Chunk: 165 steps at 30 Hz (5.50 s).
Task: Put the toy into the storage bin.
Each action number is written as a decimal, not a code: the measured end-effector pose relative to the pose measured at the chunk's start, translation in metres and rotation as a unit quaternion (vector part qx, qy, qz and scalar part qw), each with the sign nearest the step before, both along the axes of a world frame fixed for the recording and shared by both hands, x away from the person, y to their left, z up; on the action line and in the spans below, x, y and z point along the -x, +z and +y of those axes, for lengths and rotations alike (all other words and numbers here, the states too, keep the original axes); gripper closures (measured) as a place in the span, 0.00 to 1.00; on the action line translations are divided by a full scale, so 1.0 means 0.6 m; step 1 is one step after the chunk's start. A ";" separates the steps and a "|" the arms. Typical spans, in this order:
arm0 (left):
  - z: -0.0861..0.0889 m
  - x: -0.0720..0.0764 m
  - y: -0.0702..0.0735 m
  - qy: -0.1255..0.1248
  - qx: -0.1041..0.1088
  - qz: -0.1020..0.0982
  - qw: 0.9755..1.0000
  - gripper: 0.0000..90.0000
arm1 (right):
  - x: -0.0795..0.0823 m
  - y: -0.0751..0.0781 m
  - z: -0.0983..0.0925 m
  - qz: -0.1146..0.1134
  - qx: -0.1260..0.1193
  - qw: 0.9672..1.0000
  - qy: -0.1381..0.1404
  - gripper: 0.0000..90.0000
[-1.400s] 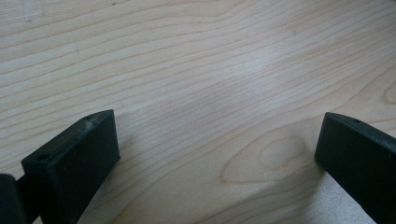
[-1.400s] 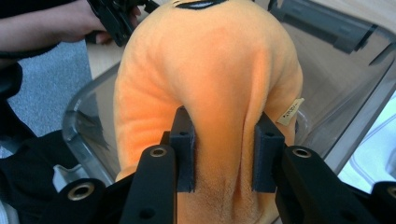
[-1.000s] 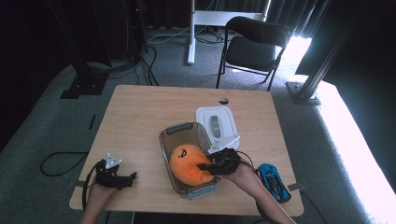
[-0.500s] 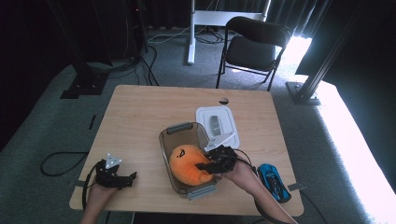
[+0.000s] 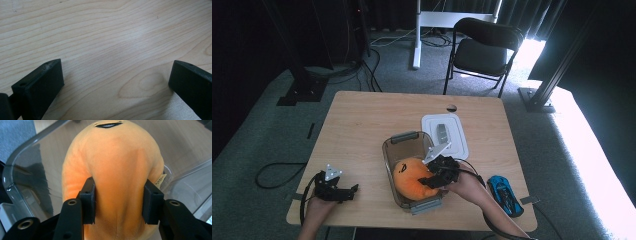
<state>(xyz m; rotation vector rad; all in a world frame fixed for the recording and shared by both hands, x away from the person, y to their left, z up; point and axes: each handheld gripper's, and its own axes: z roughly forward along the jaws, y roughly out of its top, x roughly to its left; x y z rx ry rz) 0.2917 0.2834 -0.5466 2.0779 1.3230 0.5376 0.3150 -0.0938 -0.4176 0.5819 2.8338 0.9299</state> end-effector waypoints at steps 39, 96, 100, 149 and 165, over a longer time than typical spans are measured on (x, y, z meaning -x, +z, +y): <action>0.000 0.000 0.000 -0.001 0.000 0.000 1.000 0.00 | 0.016 0.004 0.012 0.017 0.027 0.999 0.000 0.22; 0.000 0.000 0.000 0.000 0.001 -0.001 1.000 0.00 | 0.007 0.007 -0.176 -0.025 -0.123 0.972 -0.198 0.13; 0.000 0.000 0.000 0.000 0.001 -0.001 1.000 0.00 | 0.010 0.001 -0.192 -0.028 -0.127 0.968 -0.216 0.13; 0.000 0.002 0.000 -0.001 0.000 -0.001 1.000 0.00 | 0.086 -0.174 -0.365 -0.012 -0.030 0.895 -0.445 0.13; 0.000 0.002 0.000 -0.002 0.000 -0.001 1.000 0.00 | 0.095 -0.191 -0.363 -0.005 -0.004 0.896 -0.444 0.13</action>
